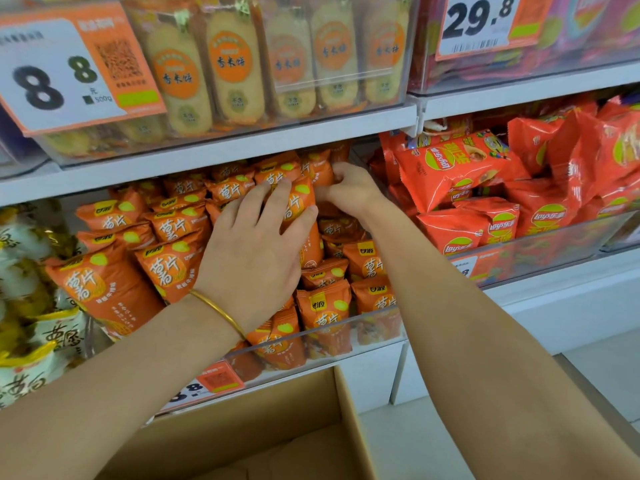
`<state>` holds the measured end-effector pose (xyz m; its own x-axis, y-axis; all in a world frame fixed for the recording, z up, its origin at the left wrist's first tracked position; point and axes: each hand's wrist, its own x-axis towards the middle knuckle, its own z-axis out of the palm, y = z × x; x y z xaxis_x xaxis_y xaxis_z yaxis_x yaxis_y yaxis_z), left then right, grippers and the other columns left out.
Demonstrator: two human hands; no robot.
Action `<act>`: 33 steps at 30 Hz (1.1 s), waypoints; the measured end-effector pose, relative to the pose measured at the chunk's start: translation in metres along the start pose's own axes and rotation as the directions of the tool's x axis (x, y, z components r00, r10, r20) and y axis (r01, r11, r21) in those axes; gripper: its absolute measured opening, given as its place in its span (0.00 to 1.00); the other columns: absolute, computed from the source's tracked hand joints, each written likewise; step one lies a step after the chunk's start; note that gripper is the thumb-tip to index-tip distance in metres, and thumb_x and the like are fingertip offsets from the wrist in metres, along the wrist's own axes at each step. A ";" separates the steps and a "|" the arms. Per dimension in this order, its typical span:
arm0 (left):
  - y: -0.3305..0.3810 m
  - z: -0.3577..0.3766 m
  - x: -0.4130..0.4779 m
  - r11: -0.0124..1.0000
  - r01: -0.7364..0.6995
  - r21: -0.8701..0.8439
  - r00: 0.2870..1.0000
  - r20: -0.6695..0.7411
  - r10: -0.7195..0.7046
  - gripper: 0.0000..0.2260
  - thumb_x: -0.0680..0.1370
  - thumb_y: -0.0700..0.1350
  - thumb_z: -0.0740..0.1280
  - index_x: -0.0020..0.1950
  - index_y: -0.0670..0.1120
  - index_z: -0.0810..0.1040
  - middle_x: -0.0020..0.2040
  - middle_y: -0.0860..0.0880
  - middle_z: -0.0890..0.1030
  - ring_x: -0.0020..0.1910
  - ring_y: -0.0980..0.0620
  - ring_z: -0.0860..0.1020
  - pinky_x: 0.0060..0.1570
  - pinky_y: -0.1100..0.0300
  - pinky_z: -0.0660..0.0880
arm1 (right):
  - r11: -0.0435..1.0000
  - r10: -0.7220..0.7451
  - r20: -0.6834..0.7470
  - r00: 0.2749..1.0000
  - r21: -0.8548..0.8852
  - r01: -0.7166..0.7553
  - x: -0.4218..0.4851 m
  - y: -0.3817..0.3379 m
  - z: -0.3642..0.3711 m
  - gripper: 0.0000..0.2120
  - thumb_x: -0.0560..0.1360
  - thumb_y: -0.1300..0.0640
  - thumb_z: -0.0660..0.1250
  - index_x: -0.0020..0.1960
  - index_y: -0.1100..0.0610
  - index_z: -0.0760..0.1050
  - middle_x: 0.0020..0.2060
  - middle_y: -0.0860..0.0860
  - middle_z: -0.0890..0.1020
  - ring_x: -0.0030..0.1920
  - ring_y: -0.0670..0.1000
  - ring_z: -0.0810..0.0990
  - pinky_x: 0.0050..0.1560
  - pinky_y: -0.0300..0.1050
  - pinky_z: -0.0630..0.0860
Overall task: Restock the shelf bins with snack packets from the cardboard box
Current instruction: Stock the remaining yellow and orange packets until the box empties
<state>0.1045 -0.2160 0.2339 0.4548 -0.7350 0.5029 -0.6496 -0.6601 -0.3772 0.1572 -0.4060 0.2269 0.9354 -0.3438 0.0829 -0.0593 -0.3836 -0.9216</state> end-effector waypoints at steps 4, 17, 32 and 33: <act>0.000 0.000 0.000 1.000 -0.008 0.000 1.000 -0.002 0.008 0.24 0.70 0.44 0.66 0.67 0.45 0.74 0.68 0.35 0.69 0.65 0.33 0.69 0.60 0.40 0.68 | 0.992 -0.122 -0.048 0.991 -0.052 0.119 -0.002 0.009 0.005 0.23 0.68 0.56 0.74 0.62 0.57 0.73 0.61 0.56 0.72 0.60 0.53 0.73 0.63 0.49 0.71; 0.000 0.001 0.000 1.000 -0.003 -0.006 1.000 0.001 0.003 0.25 0.70 0.43 0.68 0.68 0.45 0.73 0.68 0.35 0.69 0.66 0.33 0.69 0.60 0.39 0.68 | 0.999 0.045 -0.062 0.997 0.015 -0.044 0.001 0.000 0.000 0.30 0.73 0.54 0.70 0.69 0.61 0.62 0.57 0.53 0.73 0.58 0.50 0.72 0.56 0.42 0.68; 0.000 0.002 0.000 1.000 -0.002 -0.008 1.000 -0.009 0.002 0.25 0.70 0.43 0.68 0.67 0.44 0.74 0.68 0.35 0.70 0.65 0.33 0.69 0.59 0.40 0.68 | 0.945 -0.086 -0.195 0.977 -0.328 0.018 -0.012 -0.003 0.000 0.20 0.78 0.65 0.61 0.67 0.66 0.59 0.63 0.63 0.71 0.62 0.61 0.74 0.57 0.49 0.70; 0.000 0.002 0.000 1.000 -0.001 -0.012 1.000 -0.008 0.001 0.25 0.70 0.43 0.68 0.67 0.45 0.74 0.68 0.35 0.70 0.65 0.33 0.69 0.59 0.40 0.68 | 0.904 -0.109 -0.202 0.973 -0.428 0.012 -0.013 -0.002 0.002 0.22 0.78 0.65 0.61 0.68 0.66 0.59 0.65 0.63 0.69 0.62 0.61 0.74 0.57 0.49 0.71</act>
<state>0.1058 -0.2166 0.2325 0.4493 -0.7342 0.5089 -0.6575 -0.6574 -0.3680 0.1458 -0.3991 0.2270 0.8466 -0.4658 0.2574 -0.1911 -0.7175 -0.6698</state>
